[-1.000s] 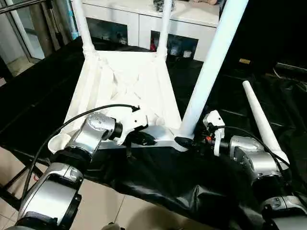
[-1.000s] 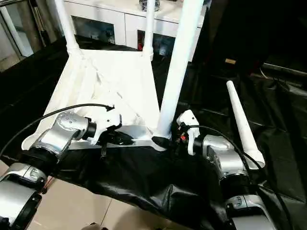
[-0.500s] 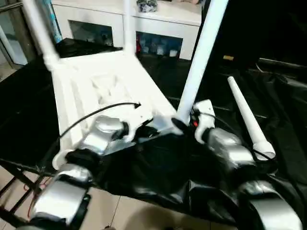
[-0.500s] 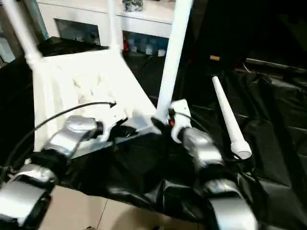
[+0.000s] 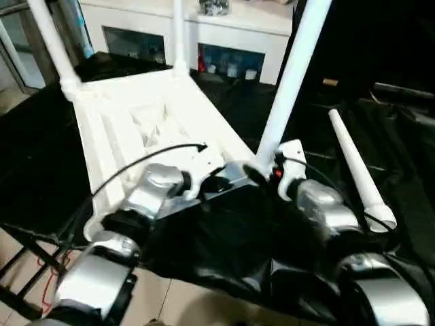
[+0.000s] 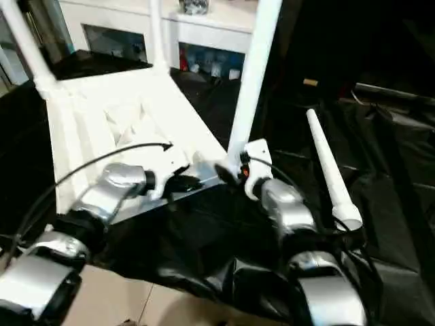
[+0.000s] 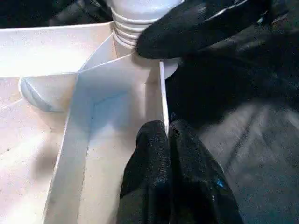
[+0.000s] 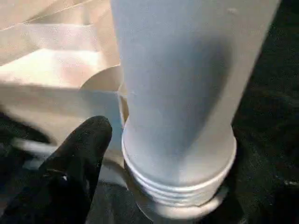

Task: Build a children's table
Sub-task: Rotate leg to tighten

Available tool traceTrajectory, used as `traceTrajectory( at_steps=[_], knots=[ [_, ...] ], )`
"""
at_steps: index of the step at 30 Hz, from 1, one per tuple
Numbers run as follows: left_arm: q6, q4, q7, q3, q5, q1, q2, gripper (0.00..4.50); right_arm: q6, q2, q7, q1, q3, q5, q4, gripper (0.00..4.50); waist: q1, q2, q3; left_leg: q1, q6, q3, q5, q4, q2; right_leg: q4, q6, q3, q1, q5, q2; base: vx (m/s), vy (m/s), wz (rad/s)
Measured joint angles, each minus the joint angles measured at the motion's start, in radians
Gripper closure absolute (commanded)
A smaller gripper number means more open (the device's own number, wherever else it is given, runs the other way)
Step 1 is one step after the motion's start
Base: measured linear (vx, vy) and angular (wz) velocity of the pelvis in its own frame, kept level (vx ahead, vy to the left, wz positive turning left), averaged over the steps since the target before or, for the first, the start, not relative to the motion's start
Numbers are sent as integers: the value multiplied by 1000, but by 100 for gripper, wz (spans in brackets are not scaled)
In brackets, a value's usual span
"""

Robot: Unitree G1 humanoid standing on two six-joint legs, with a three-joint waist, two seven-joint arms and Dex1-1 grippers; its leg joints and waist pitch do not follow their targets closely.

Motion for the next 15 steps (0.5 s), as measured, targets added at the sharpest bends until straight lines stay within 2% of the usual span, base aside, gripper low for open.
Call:
traceTrajectory(
  at_steps=[4, 7, 9, 11, 12, 15],
  knots=[
    [-9, -11, -57, -5, -1, 6, 18, 450, 6, -30, 96, 26, 18, 5, -39, 62, 10, 0, 0, 0, 0, 0, 0, 0, 0, 0, 0, 0, 0, 0, 0, 0, 0, 0],
    [-42, -12, -121, -18, -10, 9, 44, 450, 50, -84, 221, 78, 43, 19, -131, 62, 24, 0, 0, -1, 0, 0, 0, 0, 0, 0, 1, 1, 0, -1, 0, 0, 0, 0],
    [-51, -13, -144, -20, -14, 9, 56, 450, 74, -106, 272, 95, 51, 27, -164, 95, 32, 0, 0, -1, 0, 1, 0, 0, 0, 0, 1, 0, 0, -1, 0, 0, 0, 0],
    [-62, -13, -163, -23, -14, 9, 64, 450, 92, -120, 304, 104, 56, 35, -183, 95, 41, 0, 0, -1, 0, 1, 0, 0, 0, 0, 1, 0, 0, -1, 0, 0, 0, 0],
    [-66, -13, -172, -25, -14, 9, 68, 450, 100, -127, 319, 105, 60, 36, -187, 112, 44, 0, 0, -1, 0, 1, 0, 0, 0, 0, 1, 0, 0, -1, 0, 0, 0, 0],
    [-73, -13, -191, -29, -16, 9, 77, 450, 124, -131, 344, 109, 62, 37, -205, 134, 46, 0, 0, -1, 0, 1, 0, 0, 0, 0, 6, 1, 0, -4, 0, 0, 0, 0]
  ],
)
